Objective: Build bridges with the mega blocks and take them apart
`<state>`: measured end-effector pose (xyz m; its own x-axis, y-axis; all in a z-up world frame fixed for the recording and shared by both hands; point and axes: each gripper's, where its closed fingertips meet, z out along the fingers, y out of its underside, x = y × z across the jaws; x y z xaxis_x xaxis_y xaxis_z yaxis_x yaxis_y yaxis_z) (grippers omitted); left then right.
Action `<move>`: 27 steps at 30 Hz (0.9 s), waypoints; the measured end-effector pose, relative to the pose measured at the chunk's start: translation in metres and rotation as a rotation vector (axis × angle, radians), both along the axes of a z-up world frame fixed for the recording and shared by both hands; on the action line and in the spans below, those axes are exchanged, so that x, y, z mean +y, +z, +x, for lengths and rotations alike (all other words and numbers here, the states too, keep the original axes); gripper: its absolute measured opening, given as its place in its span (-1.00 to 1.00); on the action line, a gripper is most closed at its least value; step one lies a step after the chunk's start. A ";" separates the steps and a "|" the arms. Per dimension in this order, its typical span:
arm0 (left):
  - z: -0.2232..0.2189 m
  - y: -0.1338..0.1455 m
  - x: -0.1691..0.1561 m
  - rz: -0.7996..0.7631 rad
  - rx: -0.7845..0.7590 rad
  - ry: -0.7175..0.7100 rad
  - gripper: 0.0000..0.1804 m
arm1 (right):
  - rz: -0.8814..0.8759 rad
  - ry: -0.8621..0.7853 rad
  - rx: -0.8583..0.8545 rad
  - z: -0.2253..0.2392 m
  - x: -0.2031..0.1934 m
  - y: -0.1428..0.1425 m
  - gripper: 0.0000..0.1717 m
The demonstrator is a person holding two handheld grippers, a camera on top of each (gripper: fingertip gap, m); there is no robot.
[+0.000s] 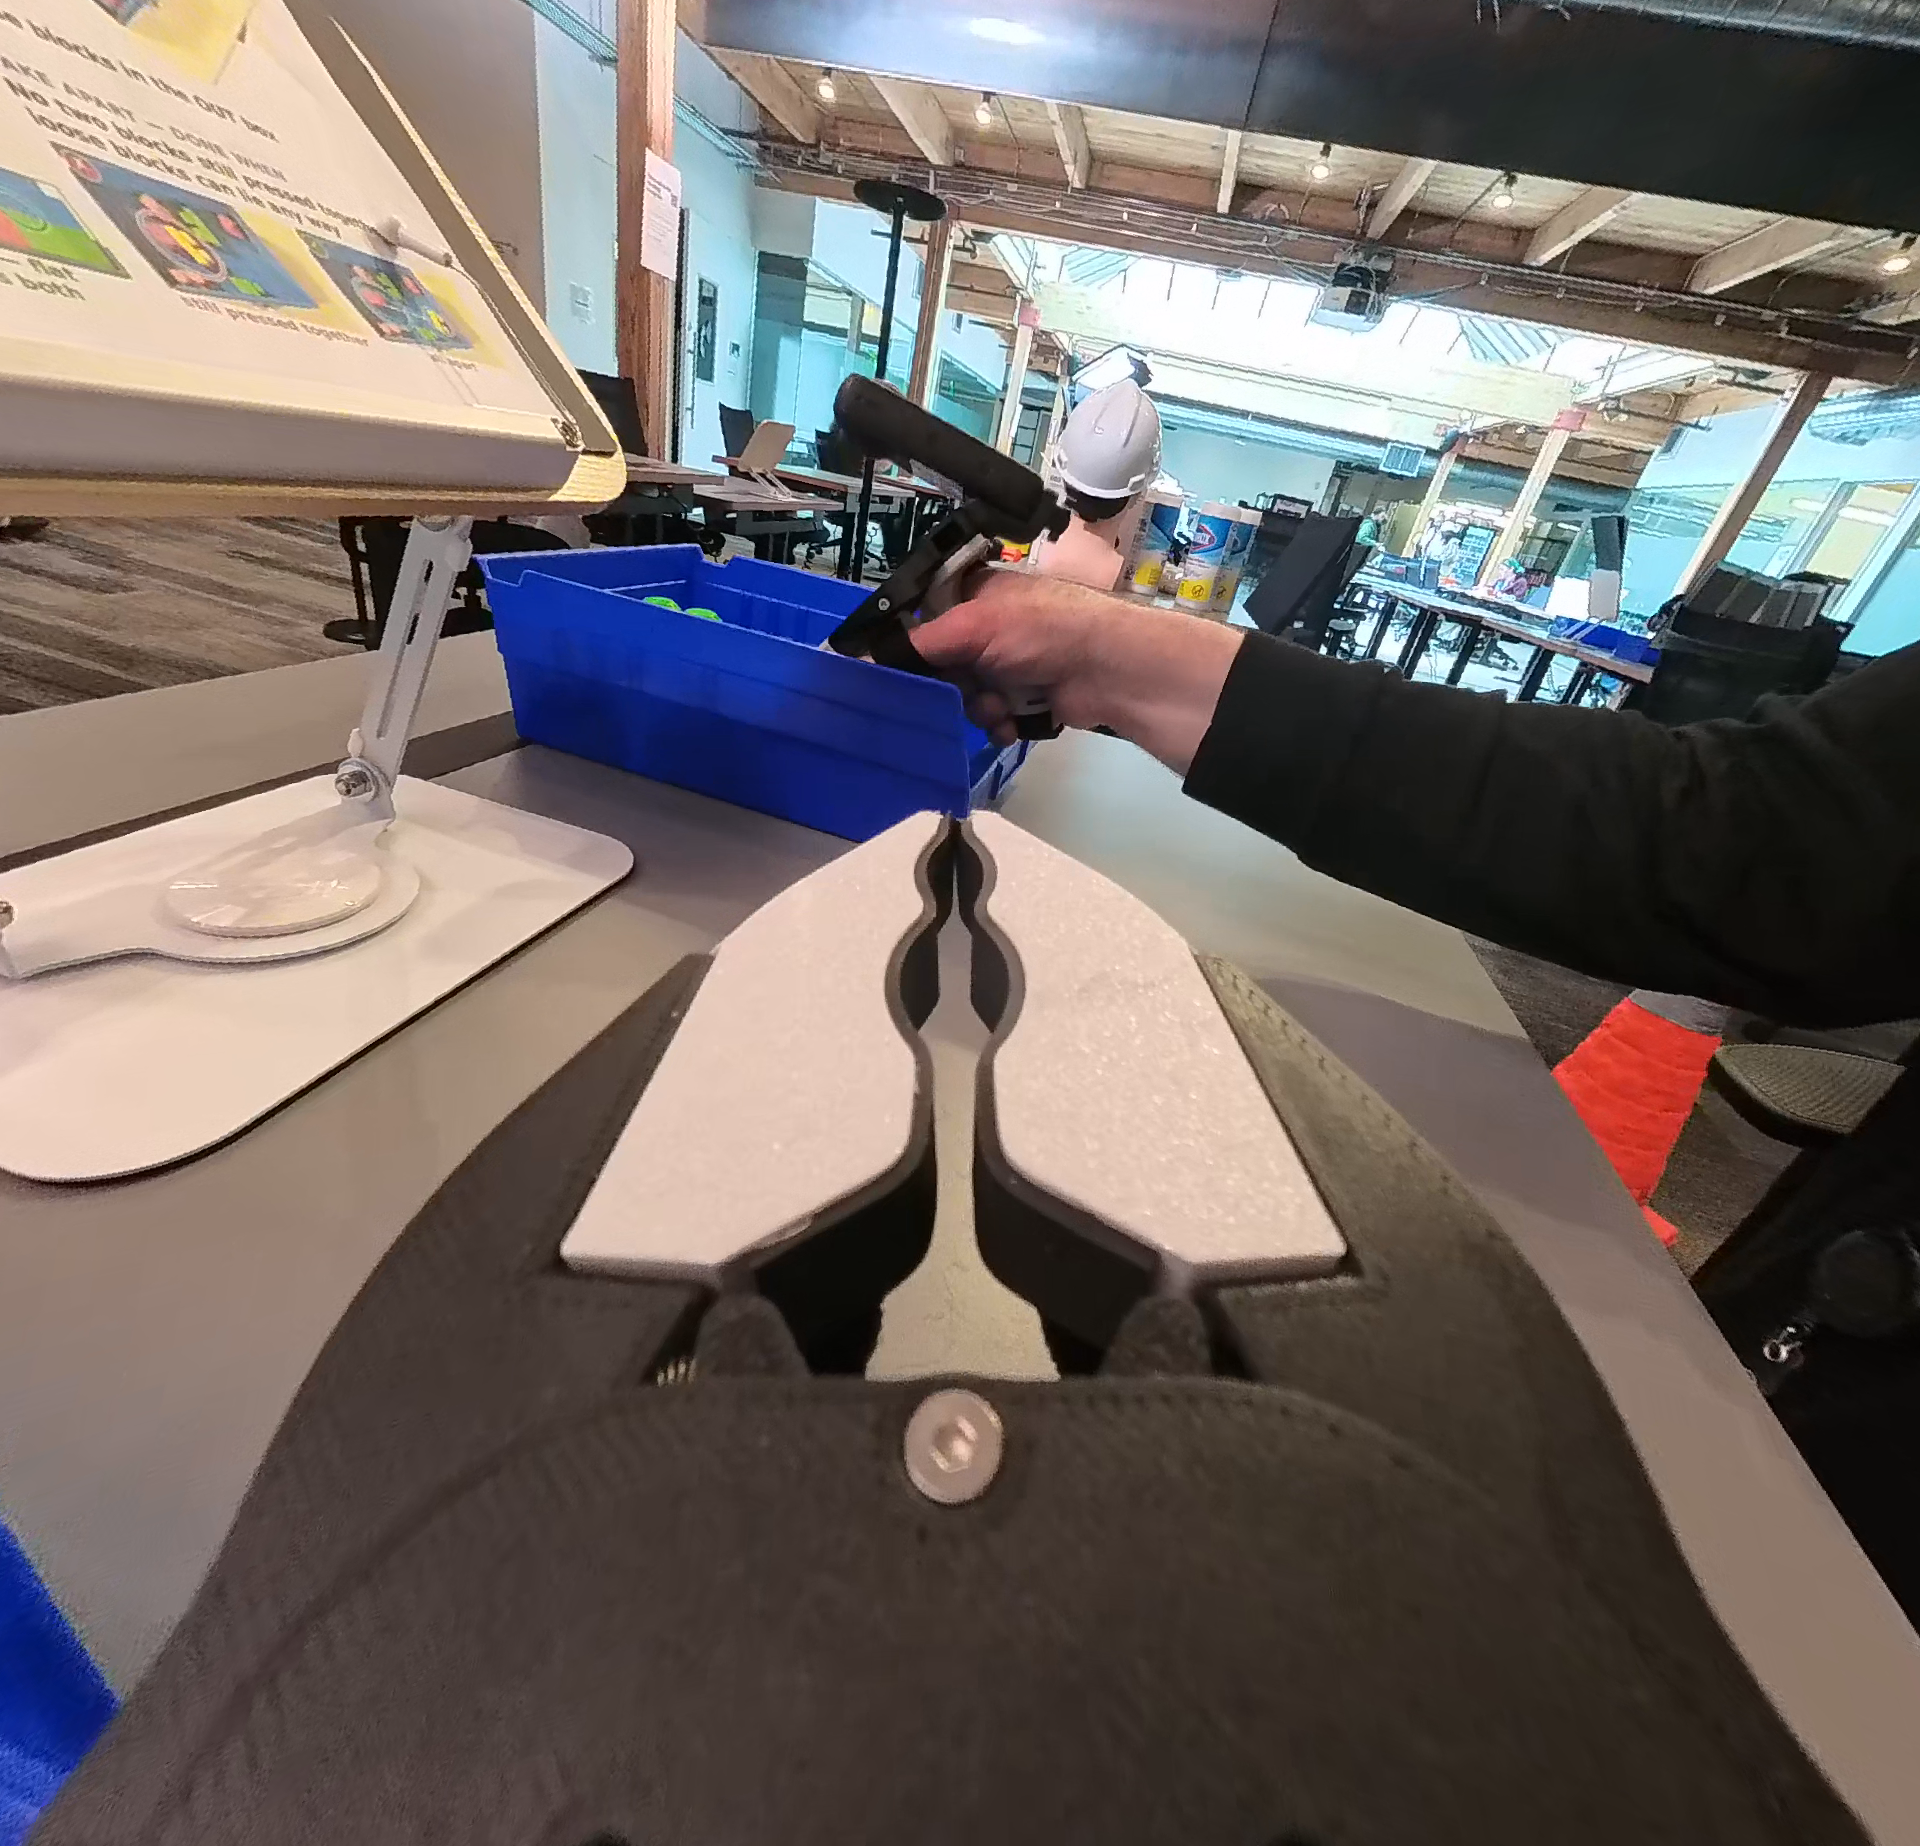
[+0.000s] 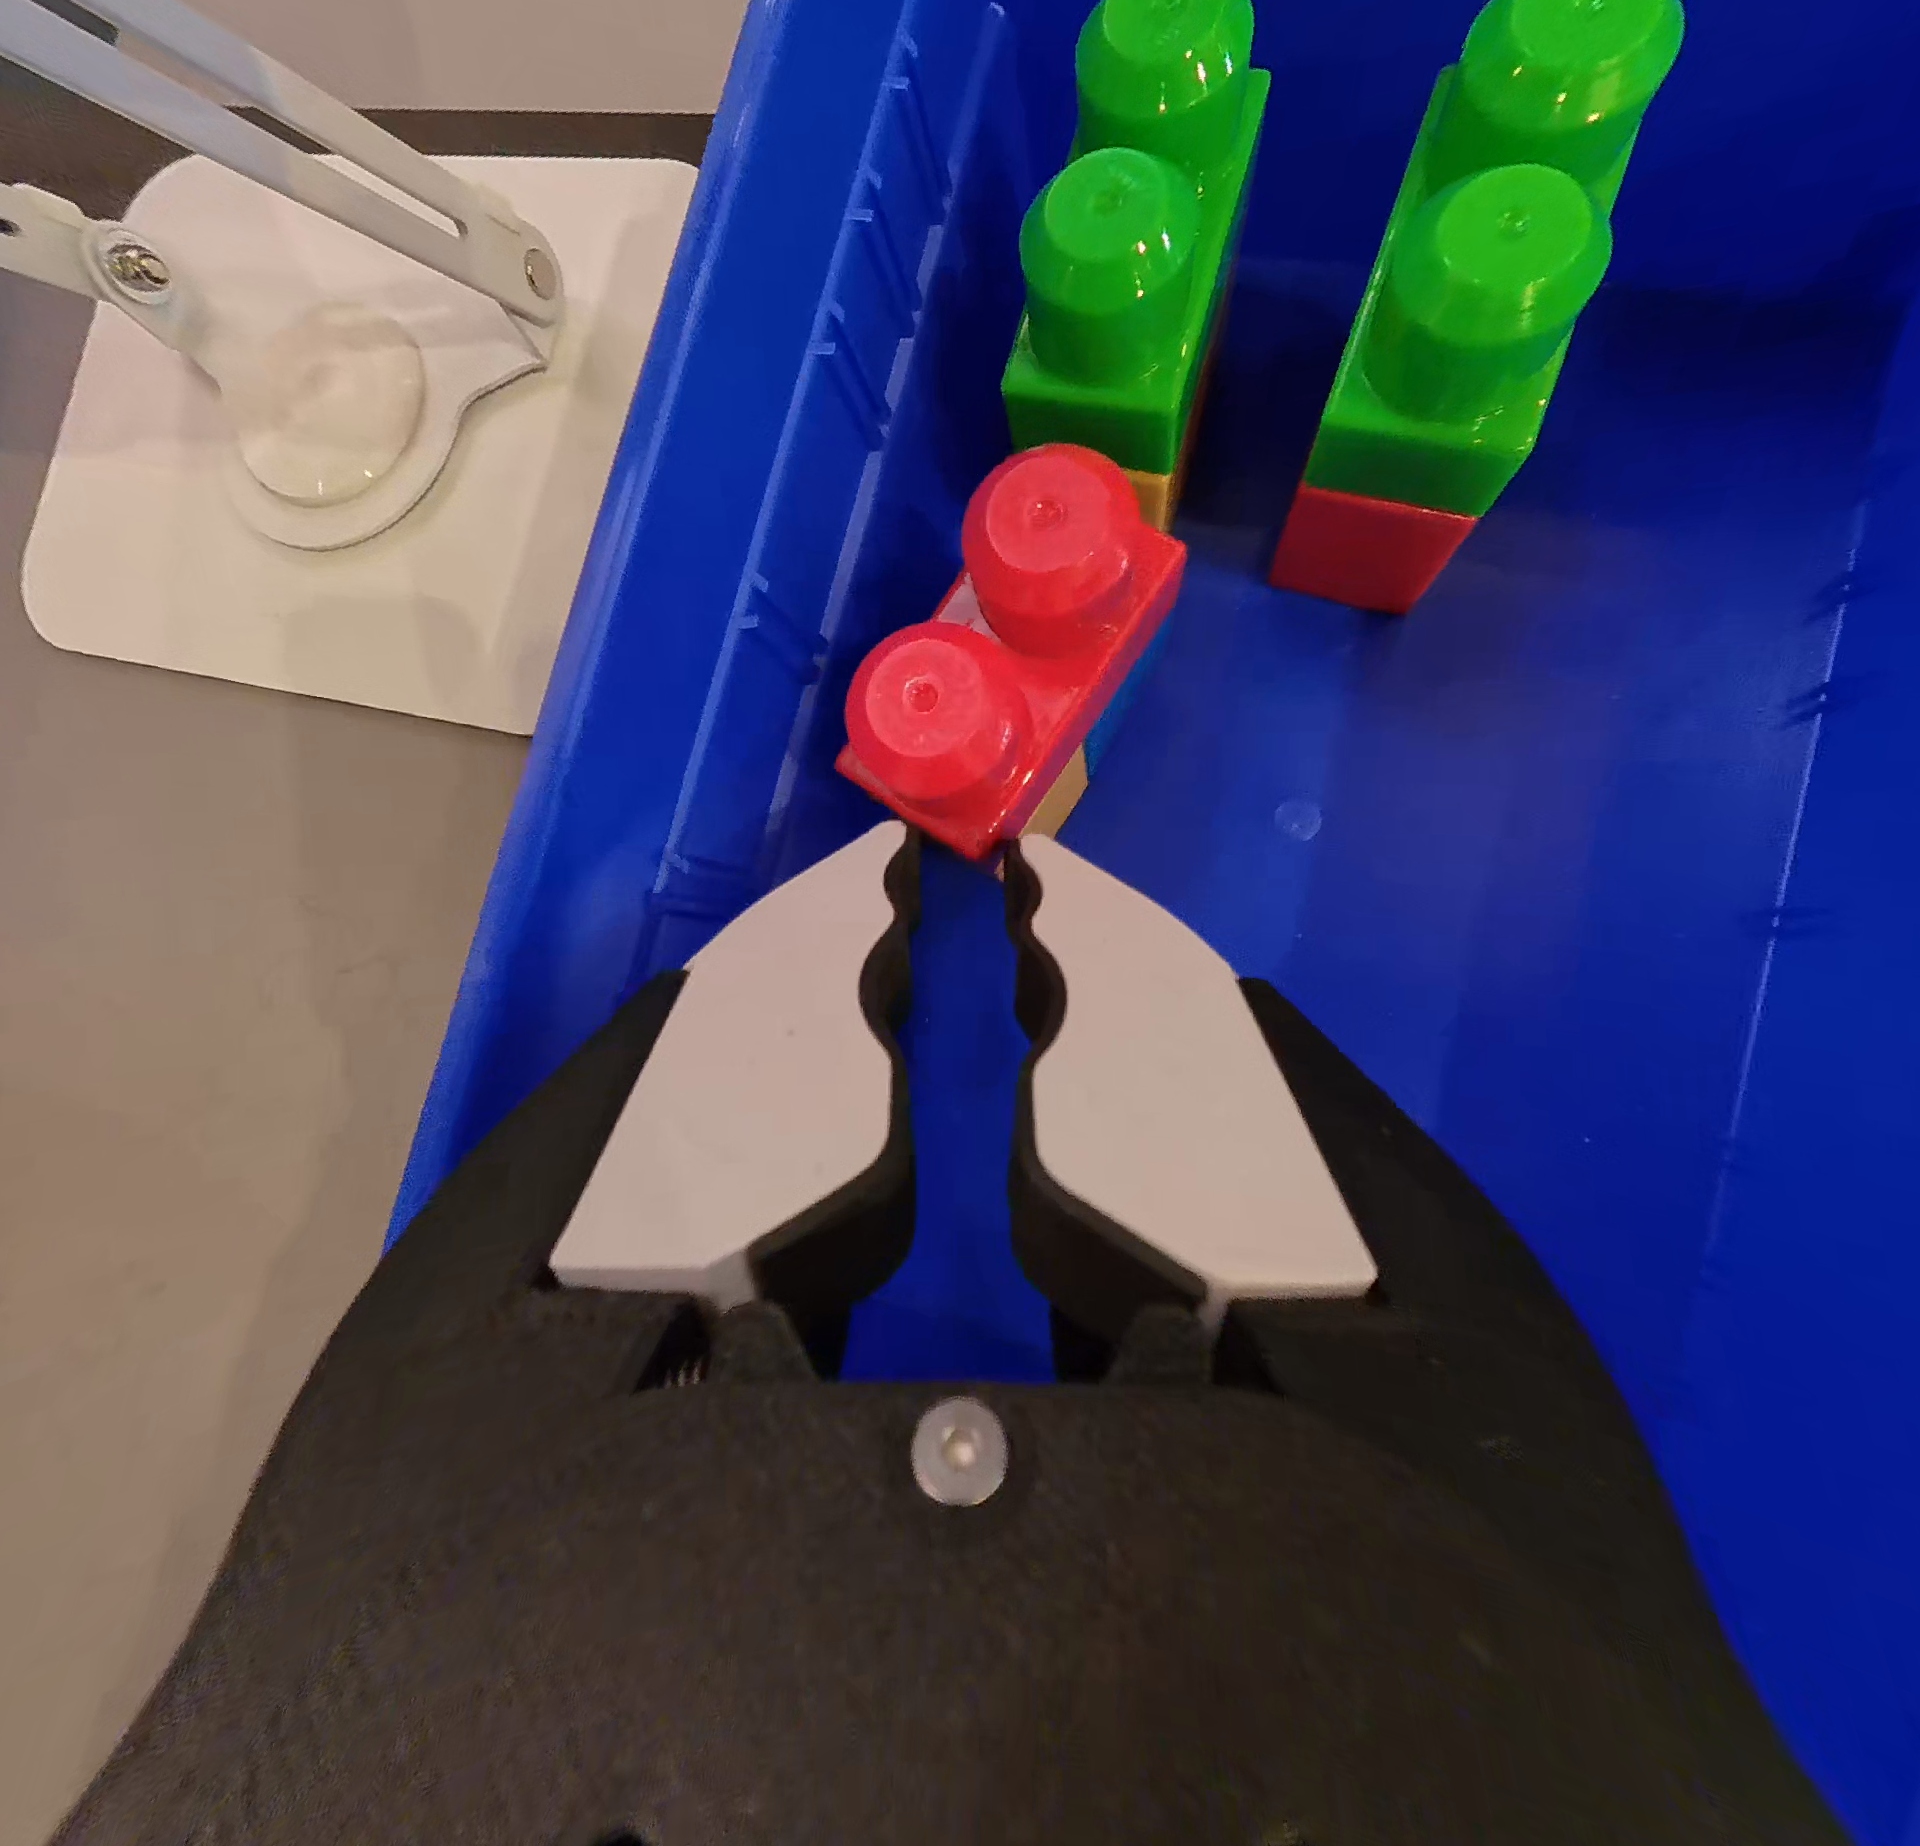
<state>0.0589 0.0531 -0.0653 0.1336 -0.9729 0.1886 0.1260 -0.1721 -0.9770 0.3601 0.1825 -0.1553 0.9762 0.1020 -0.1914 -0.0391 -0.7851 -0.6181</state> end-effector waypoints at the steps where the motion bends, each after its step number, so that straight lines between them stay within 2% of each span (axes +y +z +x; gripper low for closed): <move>1: 0.000 0.000 0.000 0.000 0.000 0.000 -1.00 | 0.004 0.000 -0.006 0.000 0.000 0.000 -0.83; 4: 0.000 -0.001 0.000 -0.002 0.001 -0.001 -1.00 | 0.000 0.007 0.002 -0.001 0.001 -0.002 -0.82; 8: 0.000 0.000 0.000 0.002 -0.002 0.000 -1.00 | 0.015 -0.016 -0.004 0.003 0.000 0.002 -0.53; 20: 0.002 -0.002 -0.001 0.019 0.007 0.002 -1.00 | 0.236 0.024 -0.091 0.009 -0.038 0.071 -0.63; 27: 0.009 -0.006 0.000 0.024 0.016 0.013 -0.99 | 0.287 0.046 -0.103 0.010 -0.041 0.078 -0.62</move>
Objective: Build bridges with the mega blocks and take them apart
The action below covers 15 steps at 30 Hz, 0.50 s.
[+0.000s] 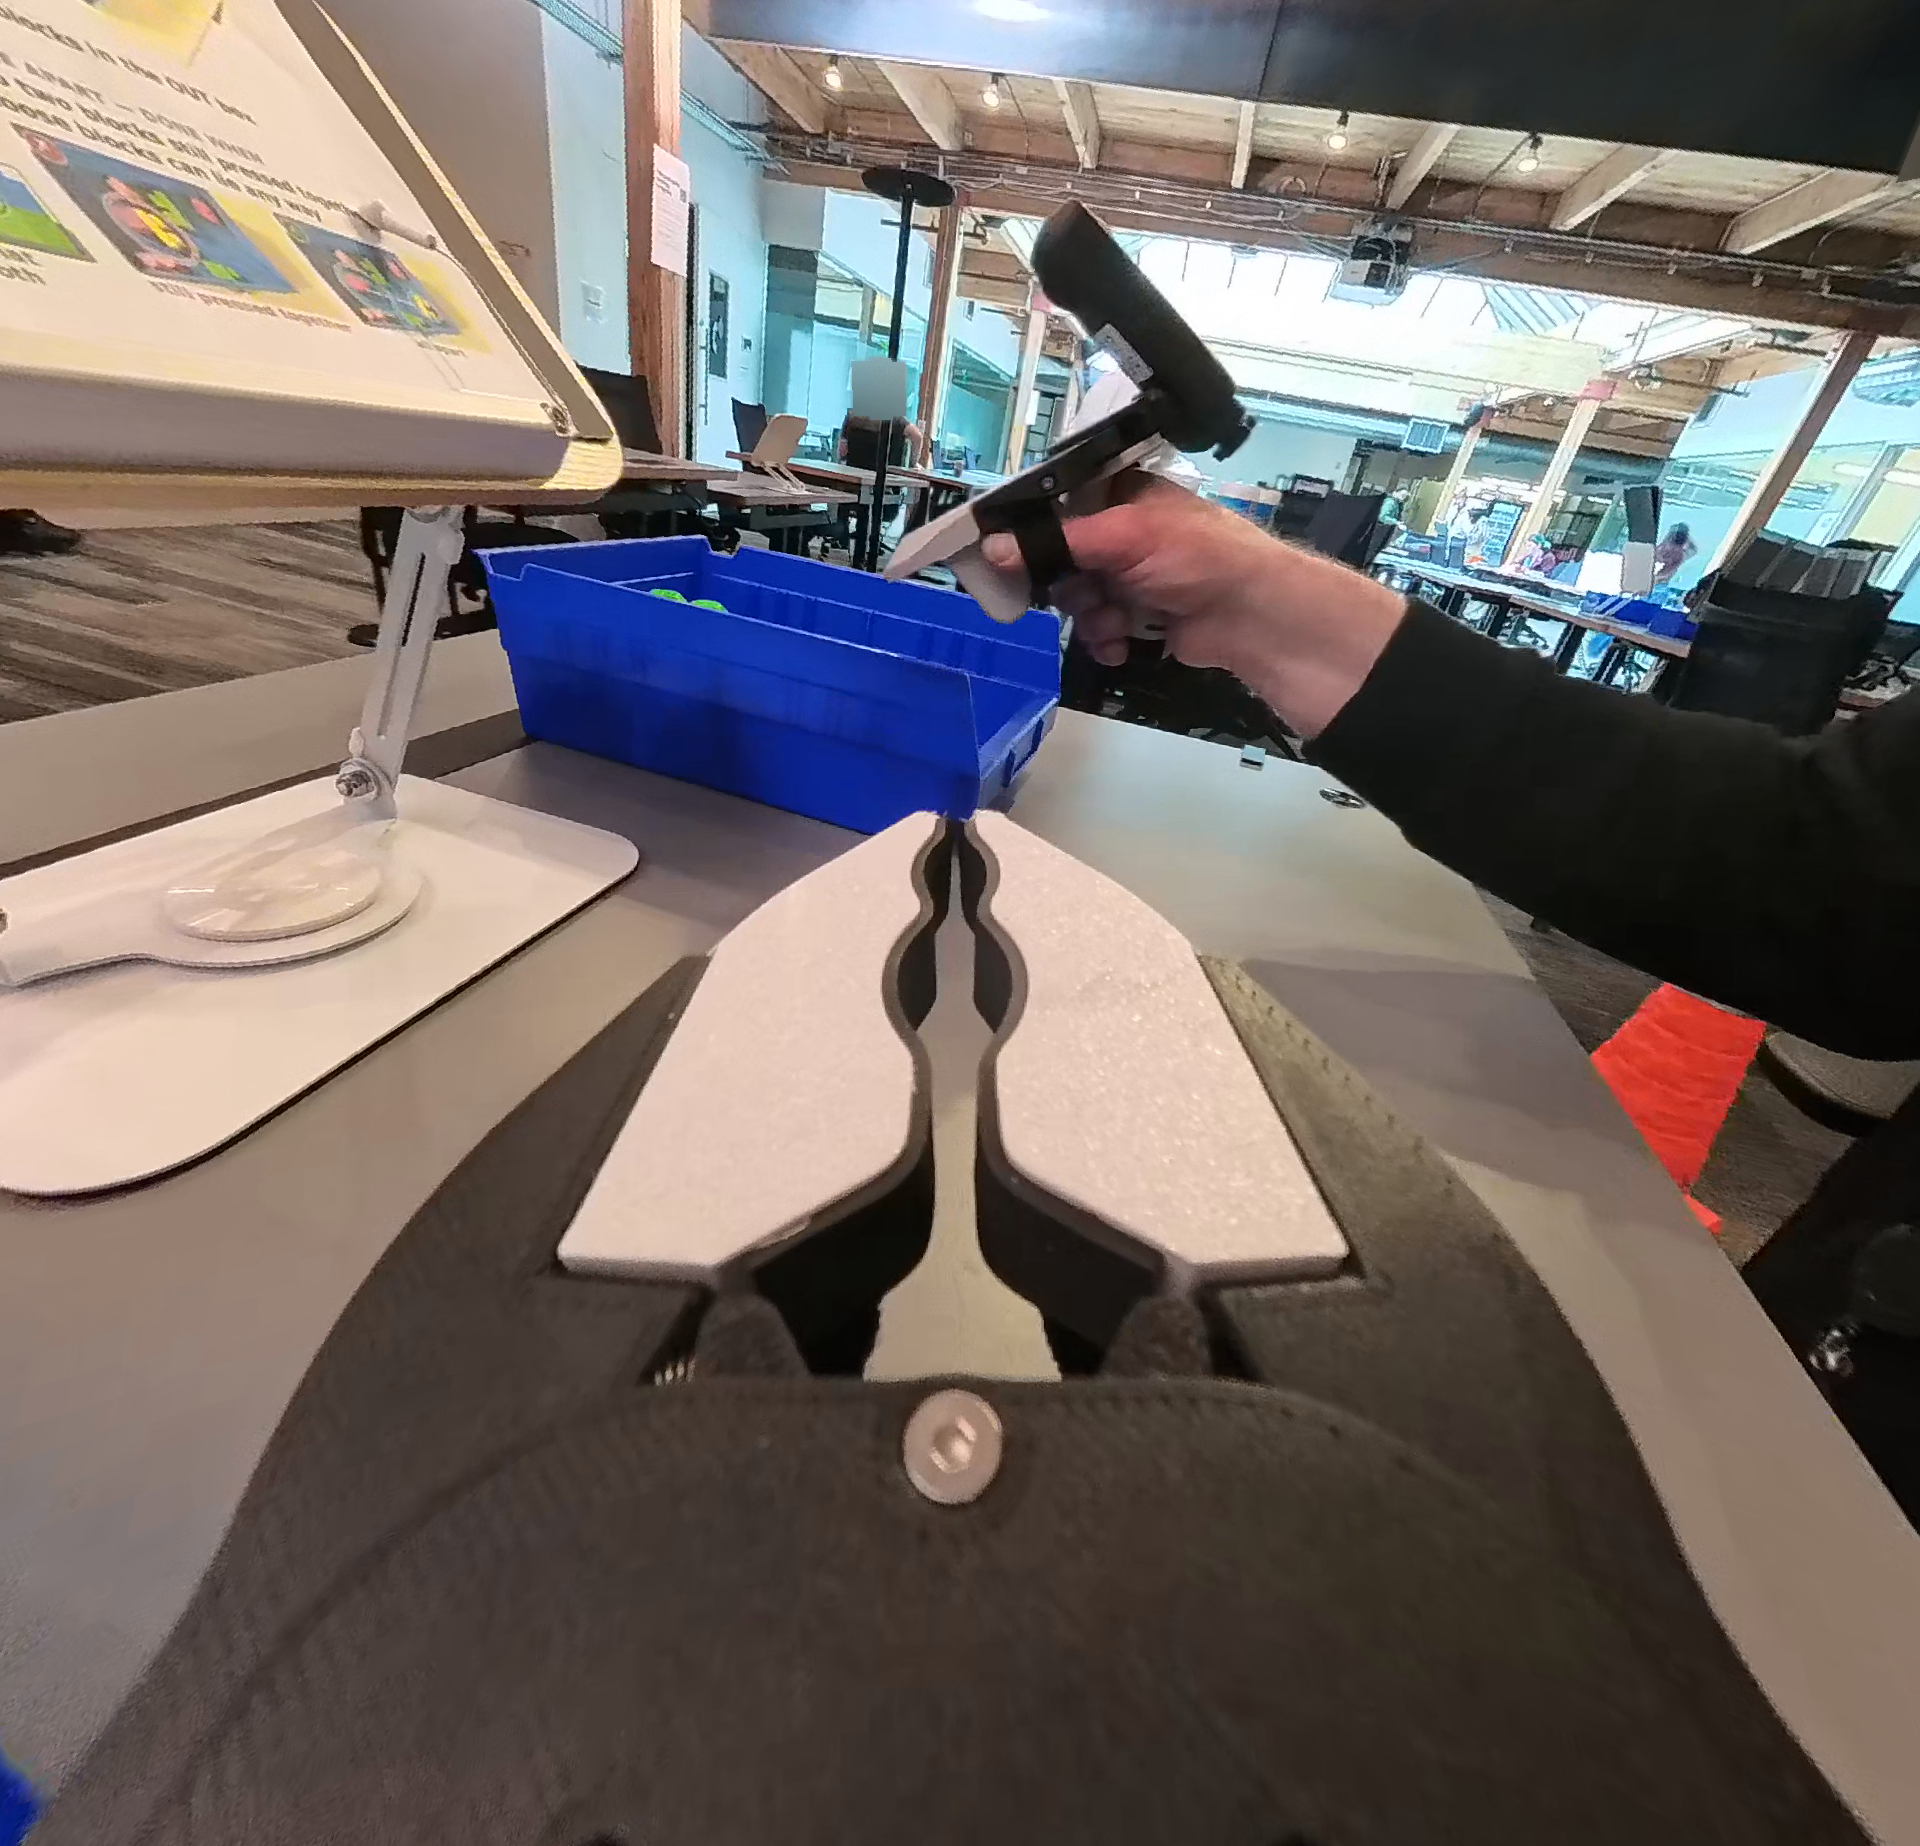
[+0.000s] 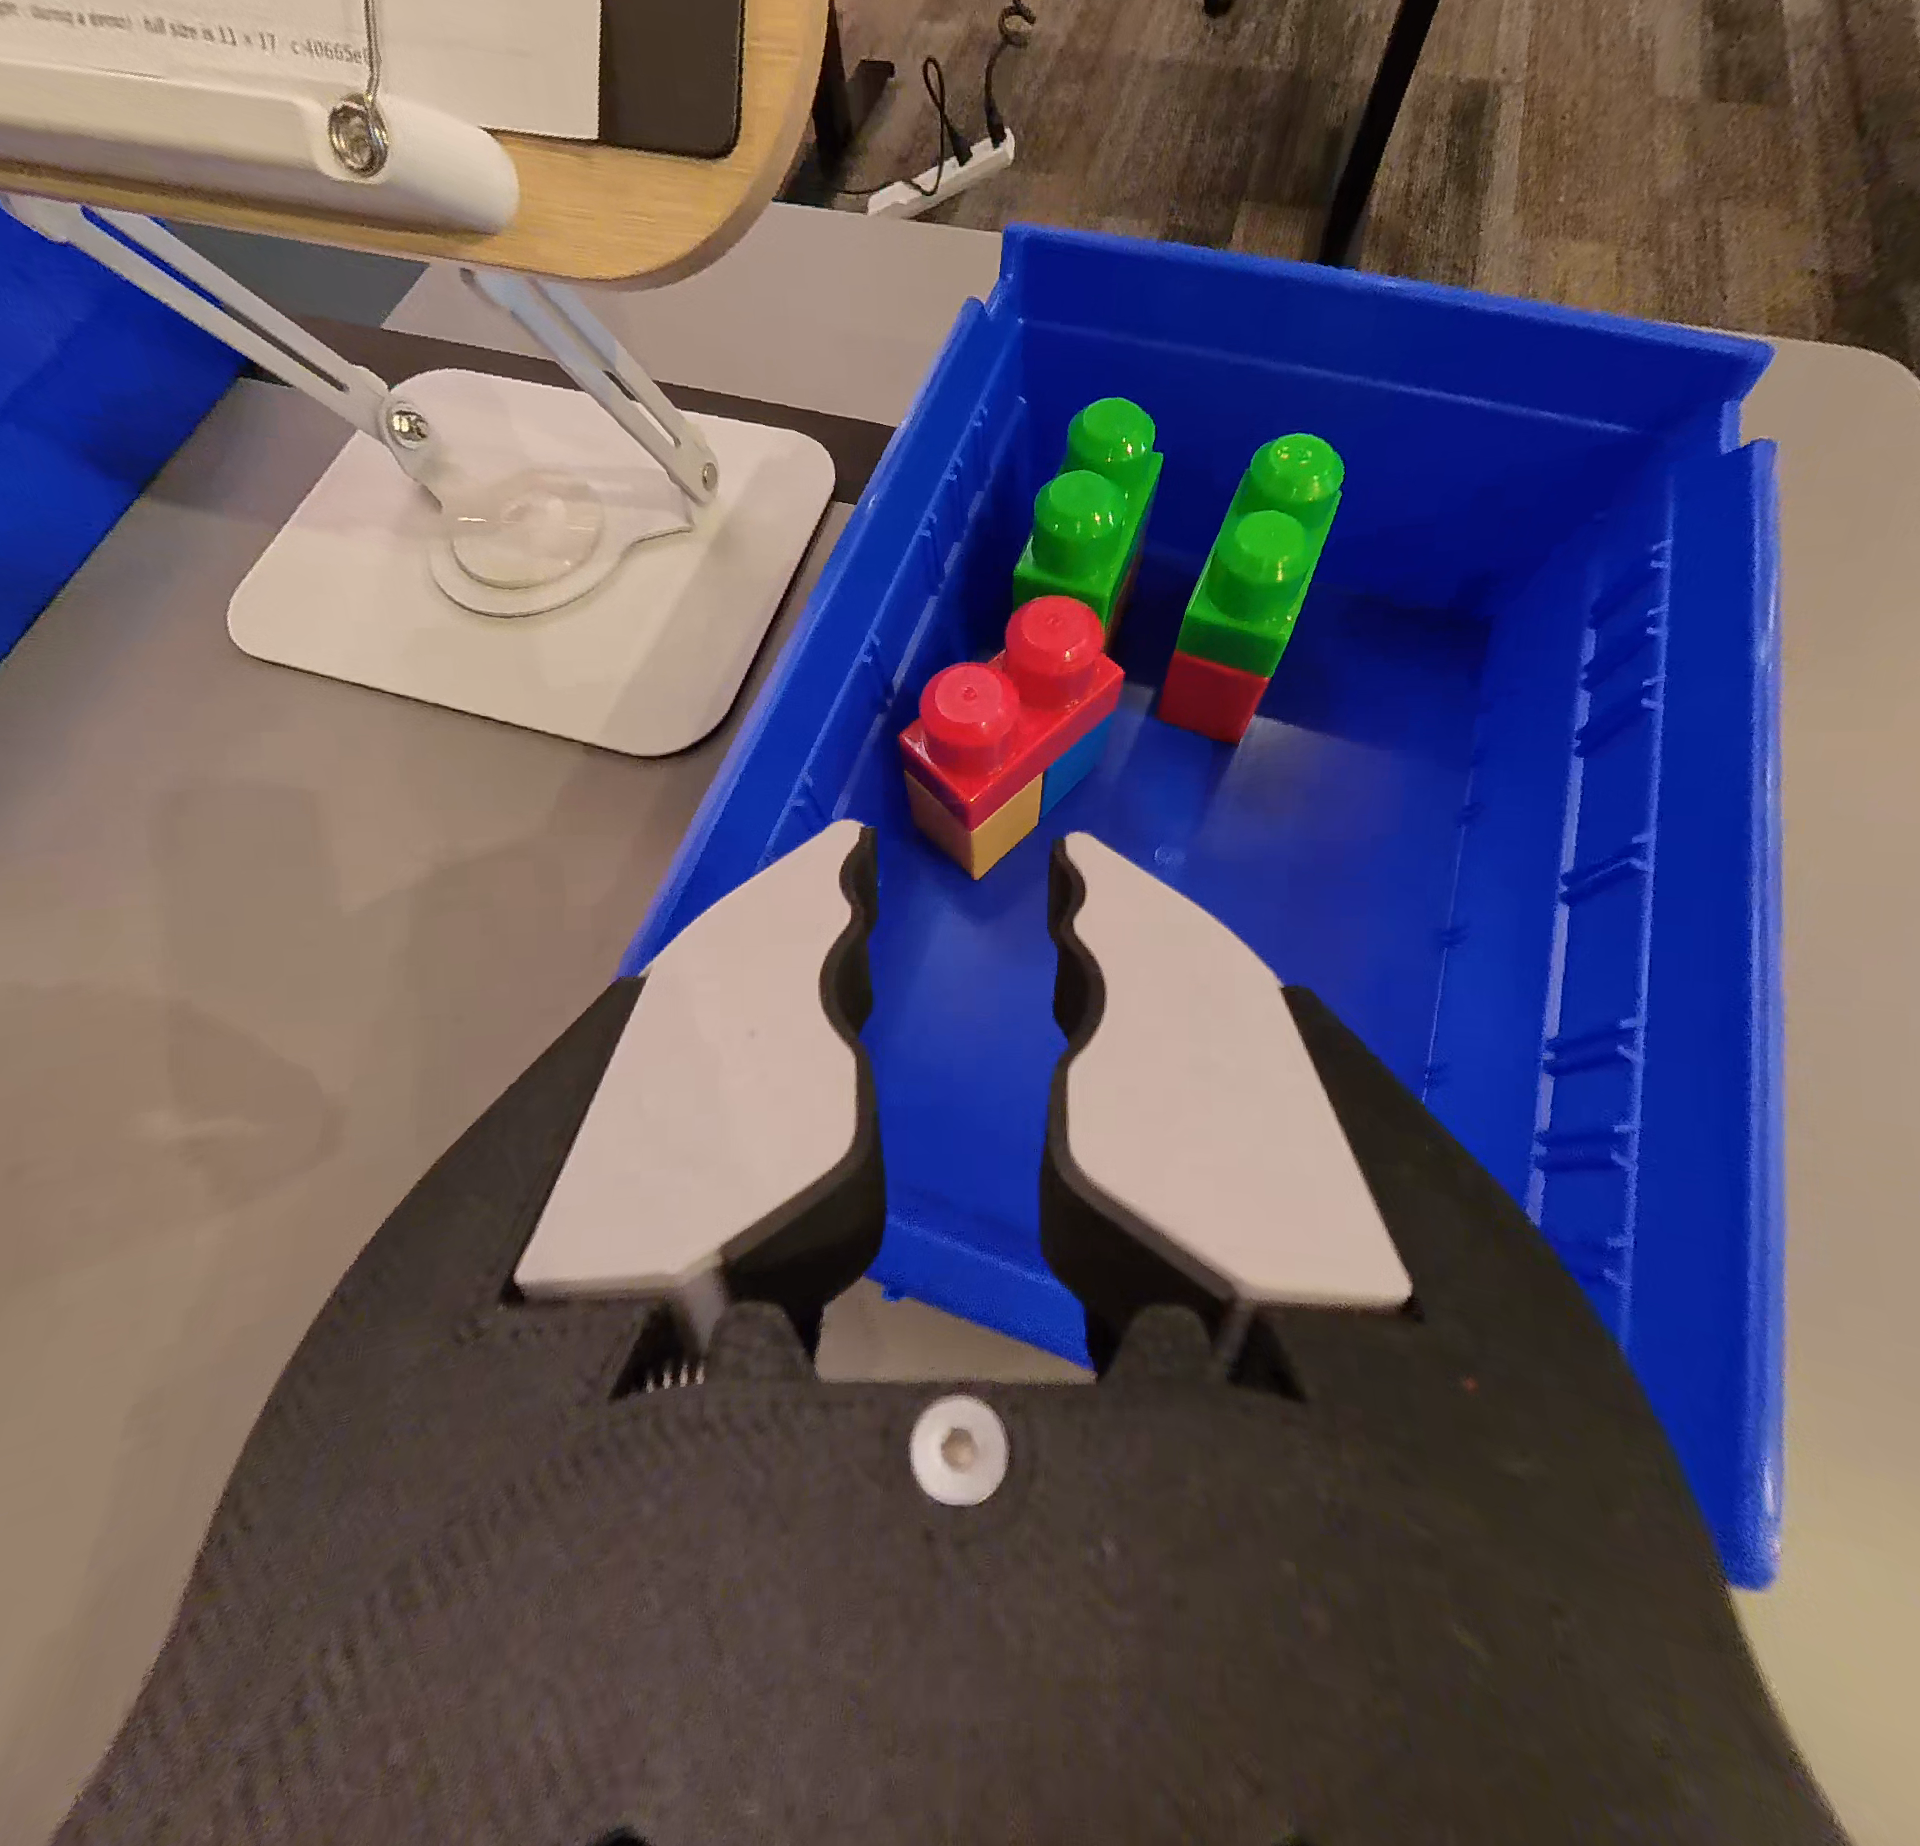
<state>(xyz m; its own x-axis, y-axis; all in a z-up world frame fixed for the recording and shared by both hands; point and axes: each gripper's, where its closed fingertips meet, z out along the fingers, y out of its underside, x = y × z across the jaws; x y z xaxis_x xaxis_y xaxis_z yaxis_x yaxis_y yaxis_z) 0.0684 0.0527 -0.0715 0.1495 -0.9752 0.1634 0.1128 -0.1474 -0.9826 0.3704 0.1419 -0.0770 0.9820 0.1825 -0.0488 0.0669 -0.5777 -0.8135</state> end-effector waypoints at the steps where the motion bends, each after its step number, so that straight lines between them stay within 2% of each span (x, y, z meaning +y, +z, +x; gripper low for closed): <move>1: 0.002 -0.001 0.000 0.000 0.003 -0.001 -0.99 | 0.004 -0.001 -0.007 0.002 0.003 0.000 -0.62; 10: 0.019 -0.007 -0.001 0.008 0.025 -0.018 -0.98 | -0.030 0.020 -0.105 0.028 0.058 0.010 -0.65; 15: 0.019 -0.009 0.000 0.003 0.027 -0.019 -0.98 | -0.145 0.015 -0.133 0.043 0.090 -0.008 -0.60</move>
